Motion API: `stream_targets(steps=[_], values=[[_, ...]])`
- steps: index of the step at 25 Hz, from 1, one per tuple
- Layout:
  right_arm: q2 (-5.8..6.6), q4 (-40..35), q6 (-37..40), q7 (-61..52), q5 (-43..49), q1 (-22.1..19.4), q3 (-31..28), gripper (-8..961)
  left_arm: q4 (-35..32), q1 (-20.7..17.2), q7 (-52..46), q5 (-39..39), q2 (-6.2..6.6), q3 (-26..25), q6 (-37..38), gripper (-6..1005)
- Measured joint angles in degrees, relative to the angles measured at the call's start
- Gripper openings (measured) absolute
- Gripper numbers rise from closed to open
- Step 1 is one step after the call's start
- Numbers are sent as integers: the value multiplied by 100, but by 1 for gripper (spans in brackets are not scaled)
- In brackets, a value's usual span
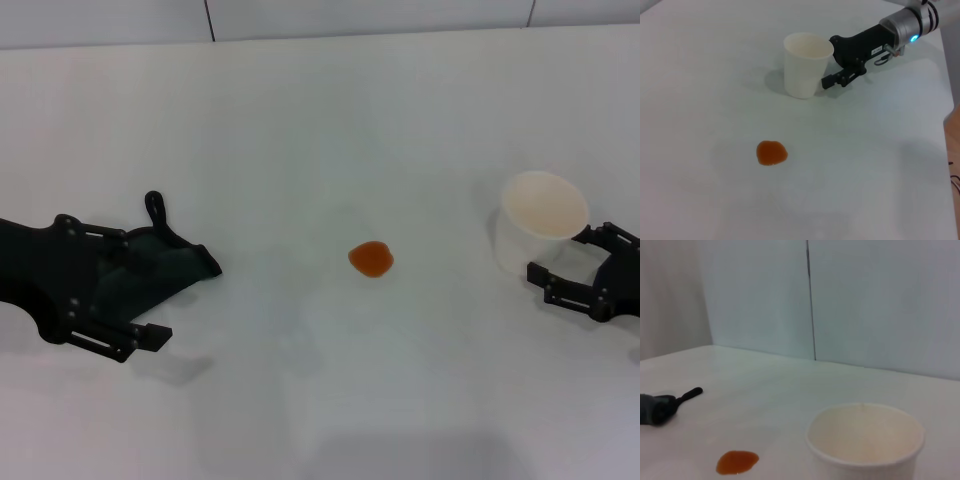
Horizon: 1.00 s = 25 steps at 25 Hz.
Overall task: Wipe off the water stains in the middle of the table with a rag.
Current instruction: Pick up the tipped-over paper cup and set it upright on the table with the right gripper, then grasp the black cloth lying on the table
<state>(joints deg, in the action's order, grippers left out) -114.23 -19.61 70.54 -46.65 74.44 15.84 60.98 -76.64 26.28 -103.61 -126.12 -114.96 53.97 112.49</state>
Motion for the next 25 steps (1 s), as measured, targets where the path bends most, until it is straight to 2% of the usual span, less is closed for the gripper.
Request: stream_targets(steps=[5, 11, 15, 18, 21, 25], values=[[103, -382, -28, -592, 626, -16, -58, 860, 0, -46, -6, 0, 8, 0, 0, 875], [254, -1498, 7, -1792, 1514, -292, -76, 859, 0, -84, -10, 0, 16, 0, 0, 875], [257, -2457, 301, -2247, 1937, -587, -177, 858, -6, -141, -22, 0, 23, -4, 0, 875], [194, -3214, 696, -2785, 2607, -666, -524, 857, -10, -189, -25, 0, 25, -14, 0, 874], [171, -3764, 1259, -3252, 3147, -611, -904, 857, -12, -178, -26, 0, 26, -15, 0, 874], [175, -4222, 2014, -3512, 3307, -433, -1209, 856, -19, -153, -27, 4, 21, -26, -2, 874]])
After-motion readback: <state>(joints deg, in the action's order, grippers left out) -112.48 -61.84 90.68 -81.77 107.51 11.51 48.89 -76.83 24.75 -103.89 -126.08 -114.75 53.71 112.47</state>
